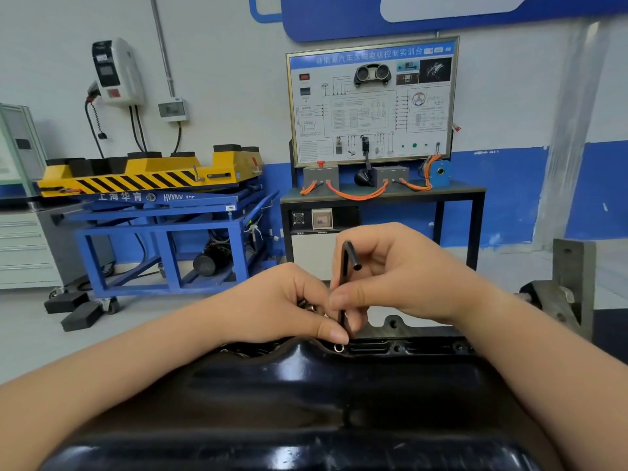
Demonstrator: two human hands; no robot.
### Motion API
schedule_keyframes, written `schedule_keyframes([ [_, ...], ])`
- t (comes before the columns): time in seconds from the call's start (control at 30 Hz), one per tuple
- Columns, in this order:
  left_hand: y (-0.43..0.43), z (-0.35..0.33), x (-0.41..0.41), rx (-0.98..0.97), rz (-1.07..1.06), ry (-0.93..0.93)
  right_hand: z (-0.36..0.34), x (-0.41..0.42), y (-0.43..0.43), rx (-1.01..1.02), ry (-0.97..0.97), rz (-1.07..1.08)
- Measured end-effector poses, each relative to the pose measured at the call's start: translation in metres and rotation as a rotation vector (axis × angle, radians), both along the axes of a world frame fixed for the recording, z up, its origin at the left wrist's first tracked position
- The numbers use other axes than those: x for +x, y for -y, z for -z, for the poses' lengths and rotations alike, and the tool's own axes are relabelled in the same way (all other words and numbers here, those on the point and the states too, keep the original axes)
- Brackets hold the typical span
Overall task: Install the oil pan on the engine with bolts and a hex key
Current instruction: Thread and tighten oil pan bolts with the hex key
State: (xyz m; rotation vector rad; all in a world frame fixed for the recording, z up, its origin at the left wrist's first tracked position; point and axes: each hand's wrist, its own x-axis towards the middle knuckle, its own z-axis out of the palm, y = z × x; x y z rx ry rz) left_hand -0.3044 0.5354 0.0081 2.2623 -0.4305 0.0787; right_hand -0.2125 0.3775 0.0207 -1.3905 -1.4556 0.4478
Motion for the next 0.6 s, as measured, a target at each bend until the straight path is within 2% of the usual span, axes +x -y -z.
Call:
schedule_keyframes([
  [0.17, -0.0012, 0.0028, 0.0006, -0.012, -0.029, 0.033, -0.0009, 0.0019, 0.0045, -0.049, -0.028, -0.105],
  [0.3, -0.0009, 0.0014, 0.0009, 0.026, -0.020, 0.048, -0.0006, 0.0023, 0.0033, -0.021, 0.028, -0.041],
  [0.5, 0.0017, -0.0011, -0.0005, -0.017, 0.010, 0.013, -0.0009, -0.0027, -0.0003, 0.005, 0.107, 0.031],
  [0.6, 0.0002, 0.0011, 0.0001, -0.012, -0.017, 0.037, -0.0007, 0.0002, 0.0017, -0.020, 0.019, -0.046],
])
